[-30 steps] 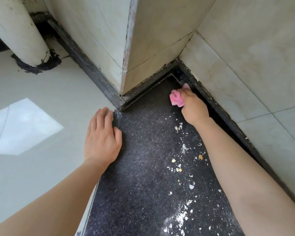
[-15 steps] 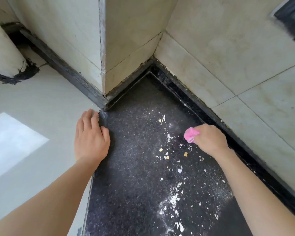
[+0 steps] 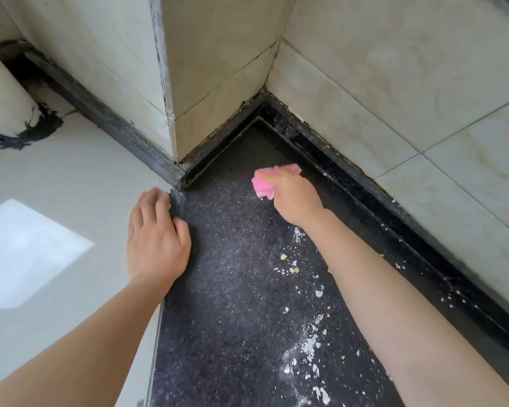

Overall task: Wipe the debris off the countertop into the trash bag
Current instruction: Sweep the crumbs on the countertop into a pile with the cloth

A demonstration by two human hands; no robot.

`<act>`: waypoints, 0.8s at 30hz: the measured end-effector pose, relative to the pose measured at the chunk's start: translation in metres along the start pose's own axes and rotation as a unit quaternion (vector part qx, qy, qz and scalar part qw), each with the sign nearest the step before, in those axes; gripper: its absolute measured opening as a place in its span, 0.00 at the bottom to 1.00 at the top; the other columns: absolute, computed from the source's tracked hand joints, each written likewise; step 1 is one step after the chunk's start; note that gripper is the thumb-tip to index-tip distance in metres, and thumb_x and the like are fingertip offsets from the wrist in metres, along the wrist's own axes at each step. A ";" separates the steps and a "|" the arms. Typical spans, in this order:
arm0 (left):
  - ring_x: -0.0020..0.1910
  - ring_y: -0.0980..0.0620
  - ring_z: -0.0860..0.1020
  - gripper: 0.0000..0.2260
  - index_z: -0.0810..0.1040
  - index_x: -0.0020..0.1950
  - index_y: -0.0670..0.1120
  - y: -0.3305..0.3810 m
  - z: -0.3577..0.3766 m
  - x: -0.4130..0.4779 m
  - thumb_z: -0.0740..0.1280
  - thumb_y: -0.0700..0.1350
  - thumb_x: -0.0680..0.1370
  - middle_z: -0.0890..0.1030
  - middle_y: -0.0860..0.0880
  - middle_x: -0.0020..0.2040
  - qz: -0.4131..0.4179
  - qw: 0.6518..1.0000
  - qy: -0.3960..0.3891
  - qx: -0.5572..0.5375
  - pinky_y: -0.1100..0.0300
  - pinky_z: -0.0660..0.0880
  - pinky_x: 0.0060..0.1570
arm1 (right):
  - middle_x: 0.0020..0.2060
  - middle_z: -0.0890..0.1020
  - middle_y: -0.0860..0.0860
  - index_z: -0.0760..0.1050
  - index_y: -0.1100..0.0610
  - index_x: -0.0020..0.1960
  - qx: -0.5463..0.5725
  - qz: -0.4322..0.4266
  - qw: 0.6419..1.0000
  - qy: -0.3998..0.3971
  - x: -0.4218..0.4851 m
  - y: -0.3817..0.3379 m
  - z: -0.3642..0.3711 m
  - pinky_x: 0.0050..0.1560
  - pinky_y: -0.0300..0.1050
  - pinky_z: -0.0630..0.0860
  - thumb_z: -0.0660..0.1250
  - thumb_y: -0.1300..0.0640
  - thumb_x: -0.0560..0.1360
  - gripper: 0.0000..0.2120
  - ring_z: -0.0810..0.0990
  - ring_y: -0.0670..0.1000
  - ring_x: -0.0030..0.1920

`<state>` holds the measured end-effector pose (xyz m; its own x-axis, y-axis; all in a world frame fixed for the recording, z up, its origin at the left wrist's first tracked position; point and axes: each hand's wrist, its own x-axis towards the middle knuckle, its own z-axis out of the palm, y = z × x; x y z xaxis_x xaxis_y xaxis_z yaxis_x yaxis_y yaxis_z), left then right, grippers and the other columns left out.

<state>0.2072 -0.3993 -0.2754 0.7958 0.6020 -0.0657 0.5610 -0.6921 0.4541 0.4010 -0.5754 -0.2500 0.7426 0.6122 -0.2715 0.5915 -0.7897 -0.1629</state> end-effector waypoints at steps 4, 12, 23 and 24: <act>0.74 0.43 0.57 0.22 0.63 0.72 0.41 0.000 -0.002 -0.001 0.53 0.47 0.79 0.62 0.43 0.74 0.003 1.000 -0.002 -0.003 0.48 0.55 0.74 | 0.70 0.69 0.54 0.71 0.52 0.64 -0.017 0.029 0.998 -0.047 -0.091 0.008 0.012 0.49 0.52 0.76 0.56 0.71 0.74 0.23 0.74 0.59 0.62; 0.75 0.41 0.55 0.23 0.59 0.73 0.39 0.003 -0.008 -0.006 0.51 0.46 0.80 0.59 0.41 0.75 0.017 1.000 -0.022 0.000 0.46 0.54 0.75 | 0.53 0.79 0.37 0.78 0.47 0.50 0.006 0.027 0.976 -0.216 -0.213 0.014 -0.015 0.49 0.46 0.73 0.55 0.71 0.72 0.23 0.71 0.46 0.66; 0.74 0.41 0.56 0.21 0.62 0.72 0.40 0.000 0.000 -0.002 0.52 0.45 0.79 0.61 0.41 0.74 0.014 1.000 -0.001 0.005 0.47 0.55 0.74 | 0.46 0.83 0.55 0.82 0.54 0.48 0.086 0.012 0.996 0.005 -0.018 -0.046 -0.051 0.44 0.50 0.79 0.59 0.68 0.74 0.16 0.81 0.58 0.47; 0.74 0.41 0.56 0.21 0.62 0.72 0.40 0.000 0.000 -0.001 0.52 0.45 0.79 0.61 0.41 0.74 0.013 1.000 0.002 0.003 0.47 0.55 0.74 | 0.49 0.82 0.56 0.80 0.54 0.51 0.061 0.009 0.998 -0.007 -0.007 -0.052 -0.041 0.47 0.51 0.79 0.59 0.69 0.75 0.16 0.80 0.59 0.50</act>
<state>0.2063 -0.4001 -0.2754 0.8098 0.5845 -0.0510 0.5409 -0.7101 0.4508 0.3783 -0.5372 -0.2010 0.7478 0.5980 -0.2886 0.5349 -0.8000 -0.2718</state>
